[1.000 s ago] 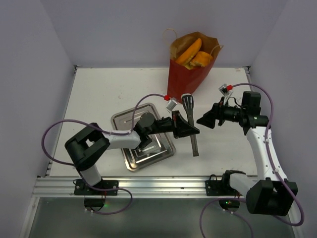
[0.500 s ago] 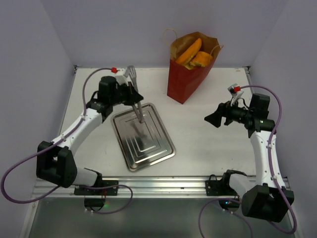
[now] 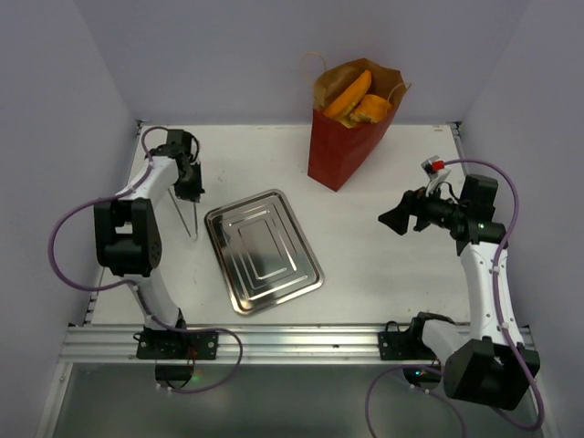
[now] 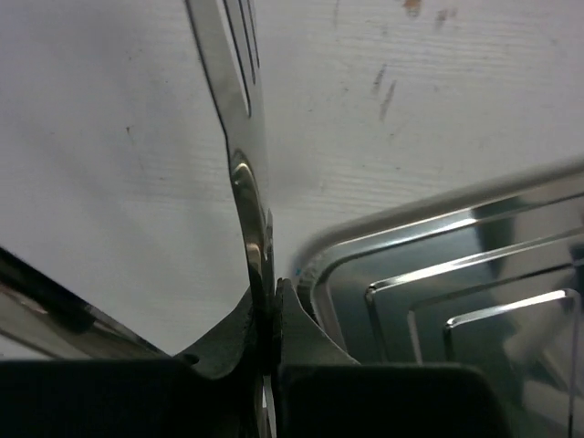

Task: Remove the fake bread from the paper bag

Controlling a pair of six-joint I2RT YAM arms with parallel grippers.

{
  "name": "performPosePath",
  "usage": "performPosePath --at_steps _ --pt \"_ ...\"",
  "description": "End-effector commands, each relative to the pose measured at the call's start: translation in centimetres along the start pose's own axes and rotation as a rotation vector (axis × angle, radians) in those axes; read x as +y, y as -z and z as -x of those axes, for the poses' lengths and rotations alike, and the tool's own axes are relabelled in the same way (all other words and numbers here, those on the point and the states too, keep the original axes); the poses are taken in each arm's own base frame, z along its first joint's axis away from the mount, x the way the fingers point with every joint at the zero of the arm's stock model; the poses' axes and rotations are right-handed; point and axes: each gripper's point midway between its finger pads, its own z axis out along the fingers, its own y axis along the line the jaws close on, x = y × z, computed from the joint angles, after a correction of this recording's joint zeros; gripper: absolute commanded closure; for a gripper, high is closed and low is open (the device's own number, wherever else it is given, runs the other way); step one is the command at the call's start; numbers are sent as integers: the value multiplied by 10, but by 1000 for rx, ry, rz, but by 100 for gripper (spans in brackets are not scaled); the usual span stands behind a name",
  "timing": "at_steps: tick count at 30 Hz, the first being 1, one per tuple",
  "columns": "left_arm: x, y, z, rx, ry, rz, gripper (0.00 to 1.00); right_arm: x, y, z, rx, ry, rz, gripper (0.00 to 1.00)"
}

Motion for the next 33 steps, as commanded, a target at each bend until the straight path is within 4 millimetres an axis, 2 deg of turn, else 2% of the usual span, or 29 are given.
performPosePath --at_steps 1,6,8,12,15,20,24,27,29,32,33 --pt "36 2 19 15 -29 110 100 -1 1 3 -27 41 4 15" --pt "42 -9 35 15 -67 126 100 1 2 1 -28 36 16 15" --pt "42 -20 37 31 -65 103 100 2 1 2 -29 37 25 15" --pt "40 -39 29 86 -63 90 99 4 2 3 -32 39 34 15" --pt "42 -48 28 87 -57 93 94 4 2 3 -30 39 36 15" --pt "46 -58 25 98 -33 87 78 3 2 2 -32 45 29 15" --pt "46 -65 18 106 -22 77 70 2 5 3 -40 50 20 14" --pt "47 -61 19 87 -13 81 66 3 6 3 -43 52 18 14" --pt "46 -50 27 50 -8 79 62 4 7 4 -47 56 21 14" --pt "43 -26 45 -32 1 61 58 4 7 4 -48 55 26 14" --pt "40 -10 54 -78 3 47 56 5 7 4 -48 55 27 14"
